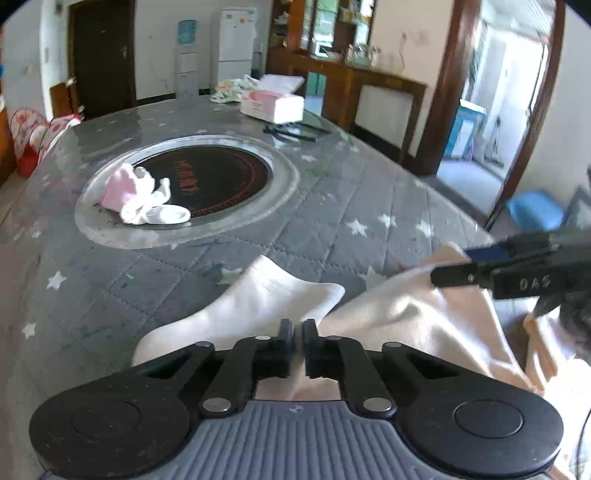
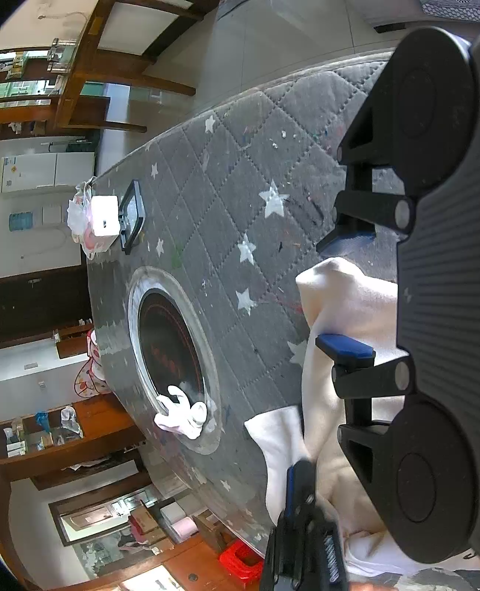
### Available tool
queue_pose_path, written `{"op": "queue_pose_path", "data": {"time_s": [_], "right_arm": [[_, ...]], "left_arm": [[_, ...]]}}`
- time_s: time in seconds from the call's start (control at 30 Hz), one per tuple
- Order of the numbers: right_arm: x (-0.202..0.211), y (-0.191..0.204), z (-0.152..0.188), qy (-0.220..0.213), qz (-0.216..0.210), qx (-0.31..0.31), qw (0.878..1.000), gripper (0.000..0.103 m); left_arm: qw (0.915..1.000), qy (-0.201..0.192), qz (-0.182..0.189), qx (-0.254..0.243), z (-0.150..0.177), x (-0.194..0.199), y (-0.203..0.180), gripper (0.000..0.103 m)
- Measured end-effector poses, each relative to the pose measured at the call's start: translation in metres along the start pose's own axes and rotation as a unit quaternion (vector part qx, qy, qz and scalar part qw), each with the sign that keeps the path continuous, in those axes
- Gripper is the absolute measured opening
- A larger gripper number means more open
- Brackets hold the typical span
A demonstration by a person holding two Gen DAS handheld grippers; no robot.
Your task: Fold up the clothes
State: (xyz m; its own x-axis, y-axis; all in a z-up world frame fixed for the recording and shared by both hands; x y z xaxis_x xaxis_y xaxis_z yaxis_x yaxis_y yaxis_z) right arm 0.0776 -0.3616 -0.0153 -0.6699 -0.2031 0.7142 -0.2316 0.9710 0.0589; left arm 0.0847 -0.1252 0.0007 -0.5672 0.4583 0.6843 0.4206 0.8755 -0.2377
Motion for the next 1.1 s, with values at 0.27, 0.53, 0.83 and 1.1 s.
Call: {"op": "queue_pose_path", "data": {"time_s": [0.27, 0.53, 0.83, 1.1], "right_arm": [[0.0, 0.002, -0.001, -0.003, 0.004, 0.0, 1.0, 0.048], [0.003, 0.006, -0.006, -0.008, 0.009, 0.009, 1.0, 0.048], [-0.003, 0.008, -0.008, -0.008, 0.005, 0.002, 1.0, 0.048], [-0.011, 0.009, -0.005, -0.002, 0.012, 0.008, 1.0, 0.048]], "left_arm": [[0.9914, -0.08, -0.023, 0.101, -0.009, 0.067, 0.06, 0.002], [0.9593, -0.162, -0.094, 0.212, 0.031, 0.168, 0.151, 0.002], [0.9449, -0.11, -0.164, 0.261, 0.103, 0.21, 0.206, 0.003], [0.977, -0.091, -0.071, 0.18, 0.054, 0.163, 0.137, 0.038]]}}
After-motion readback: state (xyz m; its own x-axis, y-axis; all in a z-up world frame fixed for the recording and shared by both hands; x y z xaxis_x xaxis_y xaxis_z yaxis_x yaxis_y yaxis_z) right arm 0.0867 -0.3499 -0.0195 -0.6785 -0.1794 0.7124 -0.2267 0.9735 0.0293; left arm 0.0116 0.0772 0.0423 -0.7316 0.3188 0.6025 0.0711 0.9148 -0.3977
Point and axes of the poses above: each gripper's, at about its wrist camera, not at the fingertips, and x roughly against the way its jaws point, y to its left, z to its underside, the point moved 4 cm from there along -x, roughly the way its jaws point, and after that the axes turned 9 degrees about x, right-handed, at the moved point
